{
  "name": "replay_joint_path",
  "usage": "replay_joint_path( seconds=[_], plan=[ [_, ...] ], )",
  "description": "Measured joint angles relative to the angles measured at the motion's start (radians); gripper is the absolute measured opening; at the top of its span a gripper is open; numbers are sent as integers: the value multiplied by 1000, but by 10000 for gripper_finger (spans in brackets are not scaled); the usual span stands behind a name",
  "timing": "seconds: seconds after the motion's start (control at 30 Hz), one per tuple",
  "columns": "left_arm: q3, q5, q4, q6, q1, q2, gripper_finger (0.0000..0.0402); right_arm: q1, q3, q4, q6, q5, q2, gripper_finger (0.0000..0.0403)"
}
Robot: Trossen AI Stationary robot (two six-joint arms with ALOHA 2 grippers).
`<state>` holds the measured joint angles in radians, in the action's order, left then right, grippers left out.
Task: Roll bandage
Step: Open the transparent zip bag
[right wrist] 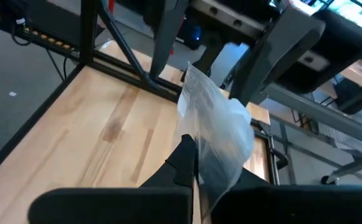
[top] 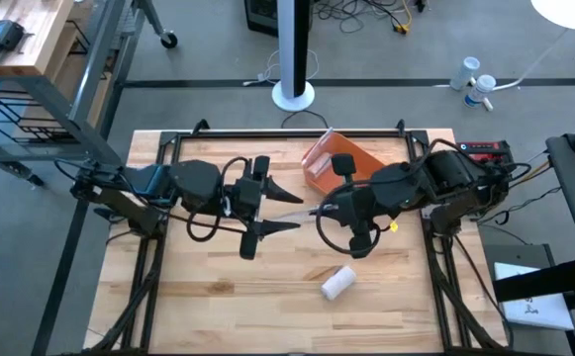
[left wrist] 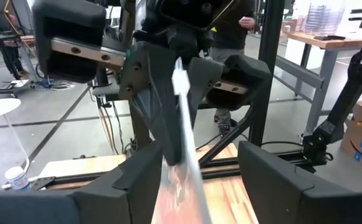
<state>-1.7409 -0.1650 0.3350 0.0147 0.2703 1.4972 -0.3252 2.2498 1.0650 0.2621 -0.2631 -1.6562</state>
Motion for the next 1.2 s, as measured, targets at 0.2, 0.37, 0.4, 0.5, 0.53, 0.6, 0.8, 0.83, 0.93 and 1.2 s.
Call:
replay_joint_path(
  seconds=[0.2,0.37,0.4,0.5,0.53,0.6,0.8,0.83,0.93,1.2],
  plan=[
    [0,0,-69,3,0,42,166,0,-11,5,-23,0,0,0],
    [0,-1,-114,3,0,69,104,0,-20,19,-74,0,-8,0],
    [0,-1,-117,2,0,72,87,0,-20,20,-85,1,-8,0],
    [0,-10,-122,2,0,77,30,0,-20,21,-146,4,-8,0],
    [0,-12,-121,2,0,77,16,0,-20,22,-175,5,-8,0],
    [0,-13,-117,0,0,77,9,0,-17,27,-214,8,-8,0],
    [0,-61,-62,0,0,35,3,-21,37,41,-274,31,-8,32],
    [0,-62,-51,-1,0,25,3,-27,54,40,-277,35,-8,45],
    [0,-62,-4,-1,0,0,1,-41,108,28,-252,35,-7,89],
    [0,-62,30,1,0,-6,1,-35,100,-154,-198,-74,5,129]
  ],
)
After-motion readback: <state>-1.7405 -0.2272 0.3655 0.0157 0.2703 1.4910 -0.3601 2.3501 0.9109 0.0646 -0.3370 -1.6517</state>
